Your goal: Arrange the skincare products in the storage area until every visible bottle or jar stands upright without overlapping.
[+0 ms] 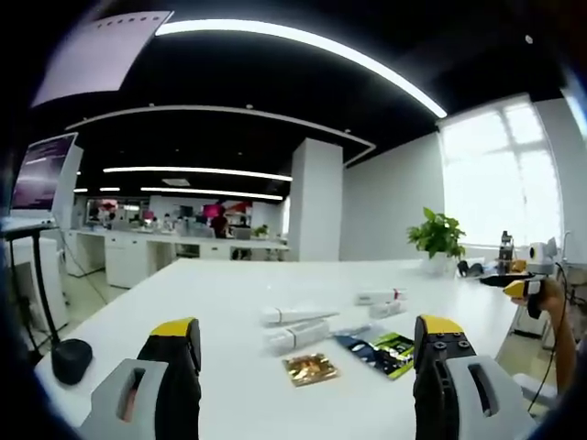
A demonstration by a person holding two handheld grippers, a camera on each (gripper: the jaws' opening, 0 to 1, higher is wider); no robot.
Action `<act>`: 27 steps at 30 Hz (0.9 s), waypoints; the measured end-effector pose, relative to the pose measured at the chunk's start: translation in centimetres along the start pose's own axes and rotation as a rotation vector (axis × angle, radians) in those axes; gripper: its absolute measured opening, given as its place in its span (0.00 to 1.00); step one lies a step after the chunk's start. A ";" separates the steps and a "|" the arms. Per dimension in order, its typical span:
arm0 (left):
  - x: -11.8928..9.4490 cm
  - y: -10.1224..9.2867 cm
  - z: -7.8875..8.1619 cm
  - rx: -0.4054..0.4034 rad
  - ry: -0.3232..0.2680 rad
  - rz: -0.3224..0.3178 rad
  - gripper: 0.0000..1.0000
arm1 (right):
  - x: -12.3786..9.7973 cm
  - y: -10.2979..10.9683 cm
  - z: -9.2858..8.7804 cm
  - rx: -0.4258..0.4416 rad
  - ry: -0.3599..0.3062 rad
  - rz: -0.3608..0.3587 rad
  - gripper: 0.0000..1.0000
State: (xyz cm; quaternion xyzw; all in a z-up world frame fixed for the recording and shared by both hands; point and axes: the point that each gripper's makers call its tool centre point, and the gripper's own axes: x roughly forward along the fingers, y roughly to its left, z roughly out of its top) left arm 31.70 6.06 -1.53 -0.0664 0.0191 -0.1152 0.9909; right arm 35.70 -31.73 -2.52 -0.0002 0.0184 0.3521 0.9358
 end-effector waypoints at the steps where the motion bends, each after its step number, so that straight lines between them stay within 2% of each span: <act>1: 0.0 0.0 0.0 0.000 0.001 0.001 0.99 | 0.0 0.0 0.0 0.000 -0.001 0.000 0.89; 27: 0.3 0.3 -0.1 -0.003 0.014 0.008 0.99 | -0.1 -0.6 0.0 0.017 -0.002 -0.016 0.88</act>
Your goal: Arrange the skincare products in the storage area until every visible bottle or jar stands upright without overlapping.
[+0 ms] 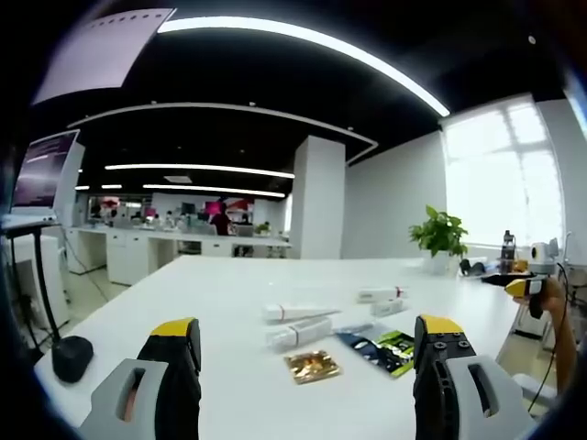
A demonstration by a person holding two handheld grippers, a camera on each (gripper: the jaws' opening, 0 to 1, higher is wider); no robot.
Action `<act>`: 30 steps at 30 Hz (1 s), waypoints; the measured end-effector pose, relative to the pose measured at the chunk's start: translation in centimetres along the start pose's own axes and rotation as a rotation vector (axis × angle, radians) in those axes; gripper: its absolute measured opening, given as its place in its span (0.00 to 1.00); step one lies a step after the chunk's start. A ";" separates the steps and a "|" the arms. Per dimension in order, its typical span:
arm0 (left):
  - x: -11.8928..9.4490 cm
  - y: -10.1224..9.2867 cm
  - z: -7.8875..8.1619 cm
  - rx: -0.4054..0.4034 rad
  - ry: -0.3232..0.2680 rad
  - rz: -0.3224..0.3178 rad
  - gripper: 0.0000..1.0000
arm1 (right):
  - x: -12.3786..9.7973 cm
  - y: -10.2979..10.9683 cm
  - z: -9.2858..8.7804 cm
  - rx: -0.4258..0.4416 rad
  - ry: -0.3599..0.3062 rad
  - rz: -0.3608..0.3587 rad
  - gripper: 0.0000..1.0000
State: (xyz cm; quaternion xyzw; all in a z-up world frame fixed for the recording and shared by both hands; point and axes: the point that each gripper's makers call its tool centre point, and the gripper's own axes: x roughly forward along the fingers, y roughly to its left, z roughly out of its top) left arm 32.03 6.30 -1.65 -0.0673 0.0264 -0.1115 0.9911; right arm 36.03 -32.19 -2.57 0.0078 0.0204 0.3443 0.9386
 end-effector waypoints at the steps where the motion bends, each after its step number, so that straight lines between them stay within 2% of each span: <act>1: 0.0 0.0 0.1 0.002 -0.002 -0.001 0.99 | 0.0 -0.1 0.0 0.000 0.000 -0.006 0.88; 7: -0.3 -0.6 0.8 0.017 -0.021 -0.004 0.99 | -0.5 -0.1 0.5 -0.012 -0.015 -0.004 0.88; 16: -0.7 -0.2 0.7 0.007 -0.025 0.006 0.99 | -0.9 -0.8 0.5 -0.009 -0.016 -0.032 0.88; 30: -1.0 -0.3 0.5 0.000 -0.038 -0.003 0.99 | -0.7 -0.3 0.3 -0.008 -0.006 -0.020 0.88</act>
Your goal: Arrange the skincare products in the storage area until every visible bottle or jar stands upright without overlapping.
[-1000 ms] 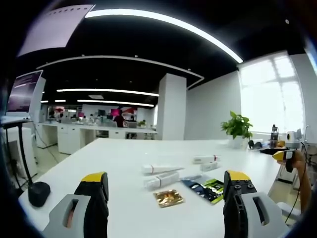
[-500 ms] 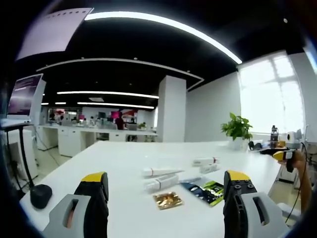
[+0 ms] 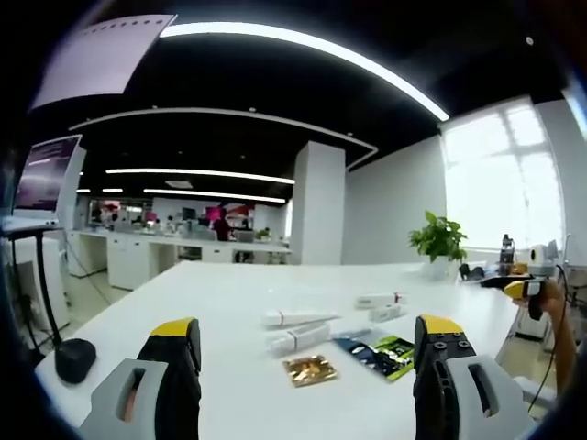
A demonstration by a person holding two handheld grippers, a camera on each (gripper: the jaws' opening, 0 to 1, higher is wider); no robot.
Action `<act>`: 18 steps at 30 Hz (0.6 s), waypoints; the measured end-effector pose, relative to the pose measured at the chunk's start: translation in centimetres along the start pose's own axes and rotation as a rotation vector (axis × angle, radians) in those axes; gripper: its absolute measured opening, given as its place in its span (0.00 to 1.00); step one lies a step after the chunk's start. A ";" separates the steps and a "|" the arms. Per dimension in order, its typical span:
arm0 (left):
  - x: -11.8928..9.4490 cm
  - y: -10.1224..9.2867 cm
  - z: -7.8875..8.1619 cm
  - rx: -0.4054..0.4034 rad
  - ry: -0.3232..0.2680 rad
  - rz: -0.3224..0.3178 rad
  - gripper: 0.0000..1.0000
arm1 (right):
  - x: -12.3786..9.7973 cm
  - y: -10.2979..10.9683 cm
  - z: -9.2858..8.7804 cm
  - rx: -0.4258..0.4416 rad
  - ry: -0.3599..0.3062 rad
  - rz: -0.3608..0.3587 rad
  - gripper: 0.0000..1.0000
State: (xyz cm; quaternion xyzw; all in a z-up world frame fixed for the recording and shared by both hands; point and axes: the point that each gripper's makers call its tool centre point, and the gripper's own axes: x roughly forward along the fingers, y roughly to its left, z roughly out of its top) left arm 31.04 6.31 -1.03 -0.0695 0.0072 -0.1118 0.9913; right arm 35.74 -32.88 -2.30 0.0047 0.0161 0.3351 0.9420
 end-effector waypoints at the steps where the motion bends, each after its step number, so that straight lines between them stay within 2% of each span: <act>1: 0.1 0.1 -0.1 -0.012 0.008 -0.002 0.99 | 0.0 0.0 0.0 -0.001 0.000 0.000 0.88; 14: -0.1 0.4 -0.2 -0.016 0.015 0.011 0.99 | -0.2 -0.1 0.2 0.004 -0.009 0.000 0.88; 18: -0.4 0.5 0.3 -0.013 -0.006 0.014 0.99 | -0.2 0.3 0.4 -0.003 -0.011 0.007 0.88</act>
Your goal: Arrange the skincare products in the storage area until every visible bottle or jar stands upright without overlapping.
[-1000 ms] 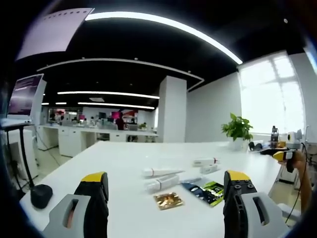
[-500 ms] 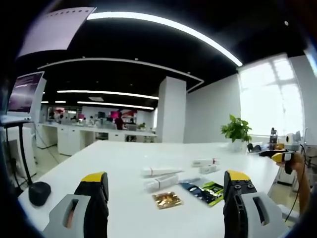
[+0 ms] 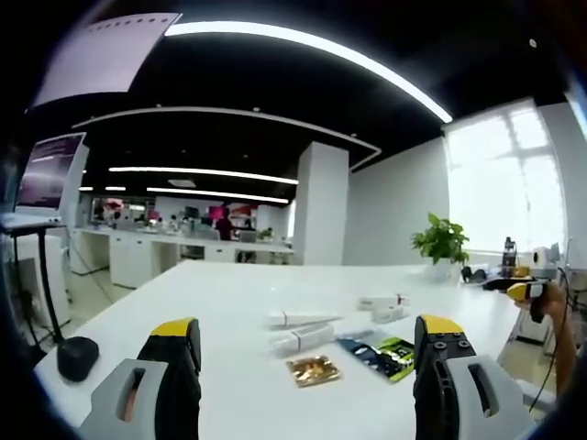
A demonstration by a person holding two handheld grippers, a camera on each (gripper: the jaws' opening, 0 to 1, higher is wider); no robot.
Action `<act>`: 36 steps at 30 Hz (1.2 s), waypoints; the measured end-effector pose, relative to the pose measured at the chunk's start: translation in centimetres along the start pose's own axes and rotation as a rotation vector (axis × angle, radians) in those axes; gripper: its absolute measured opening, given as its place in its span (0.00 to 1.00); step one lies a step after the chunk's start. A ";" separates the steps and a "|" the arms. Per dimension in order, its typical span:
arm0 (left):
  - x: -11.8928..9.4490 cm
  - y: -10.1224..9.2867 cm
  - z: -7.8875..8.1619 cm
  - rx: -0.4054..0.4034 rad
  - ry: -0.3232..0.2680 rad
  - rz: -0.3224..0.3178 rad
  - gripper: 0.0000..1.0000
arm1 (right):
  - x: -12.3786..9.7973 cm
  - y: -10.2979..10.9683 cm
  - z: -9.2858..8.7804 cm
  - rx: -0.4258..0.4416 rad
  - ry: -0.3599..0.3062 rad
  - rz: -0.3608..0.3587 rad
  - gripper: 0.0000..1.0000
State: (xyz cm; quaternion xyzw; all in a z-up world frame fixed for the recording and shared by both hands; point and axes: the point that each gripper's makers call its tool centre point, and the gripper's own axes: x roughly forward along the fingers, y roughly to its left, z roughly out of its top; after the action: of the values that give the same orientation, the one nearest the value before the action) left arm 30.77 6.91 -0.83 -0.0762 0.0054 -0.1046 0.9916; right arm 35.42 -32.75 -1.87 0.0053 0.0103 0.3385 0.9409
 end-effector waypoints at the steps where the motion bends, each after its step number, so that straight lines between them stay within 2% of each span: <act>1: 0.0 0.1 -0.1 -0.008 0.007 -0.002 0.99 | 0.0 0.2 0.0 -0.003 0.000 0.005 0.88; 9: -0.5 0.6 -0.1 -0.011 0.001 0.022 0.99 | -0.2 0.1 -0.1 0.003 0.000 0.005 0.88; 17: 0.0 0.1 -0.4 -0.004 0.015 0.008 0.99 | -0.1 0.0 0.0 -0.002 0.001 0.003 0.88; 36: 0.1 0.5 -0.8 -0.011 0.024 0.016 0.99 | 0.2 -0.2 -0.2 0.011 0.006 0.003 0.88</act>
State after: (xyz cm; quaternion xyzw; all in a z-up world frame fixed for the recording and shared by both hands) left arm 30.91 7.23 -1.74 -0.0806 0.0187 -0.0974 0.9918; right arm 35.66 -32.78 -2.04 0.0095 0.0151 0.3398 0.9403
